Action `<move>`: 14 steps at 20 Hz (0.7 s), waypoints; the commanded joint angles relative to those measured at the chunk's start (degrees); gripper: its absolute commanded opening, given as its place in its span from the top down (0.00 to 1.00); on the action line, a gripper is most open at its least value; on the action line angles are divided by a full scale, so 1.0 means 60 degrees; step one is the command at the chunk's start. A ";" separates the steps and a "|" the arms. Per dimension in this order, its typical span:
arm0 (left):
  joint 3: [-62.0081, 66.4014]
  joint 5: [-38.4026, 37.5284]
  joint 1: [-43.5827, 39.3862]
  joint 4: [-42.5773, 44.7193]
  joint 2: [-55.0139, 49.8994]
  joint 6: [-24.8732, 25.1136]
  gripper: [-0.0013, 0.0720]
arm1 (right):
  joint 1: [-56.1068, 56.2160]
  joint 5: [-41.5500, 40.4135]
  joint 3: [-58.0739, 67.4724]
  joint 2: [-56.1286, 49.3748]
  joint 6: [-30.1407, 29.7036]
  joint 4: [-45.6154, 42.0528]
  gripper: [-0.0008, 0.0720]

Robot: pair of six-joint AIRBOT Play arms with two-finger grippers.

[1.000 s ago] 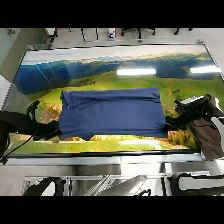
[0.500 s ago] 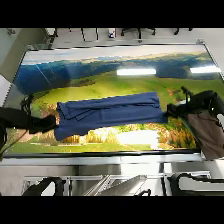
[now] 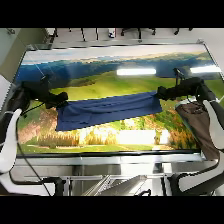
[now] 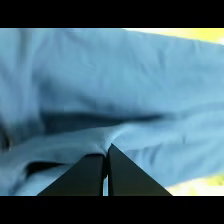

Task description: Fold the shirts.

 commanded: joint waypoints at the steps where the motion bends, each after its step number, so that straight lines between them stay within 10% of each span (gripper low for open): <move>1: 0.0954 -0.0117 -0.0131 0.0069 -0.1559 -0.0098 0.96 | 0.0109 0.0495 0.0317 -0.0856 -0.0076 -0.0226 0.97; 11: 0.2178 -0.0233 -0.0069 0.1242 -0.2065 -0.0809 0.96 | -0.0036 0.0754 0.0594 -0.0900 -0.0259 -0.0725 0.96; 14: 0.2630 -0.0200 -0.0448 0.1220 -0.2277 -0.0794 0.96 | -0.0047 0.0262 0.0812 -0.0801 -0.0255 -0.0652 0.48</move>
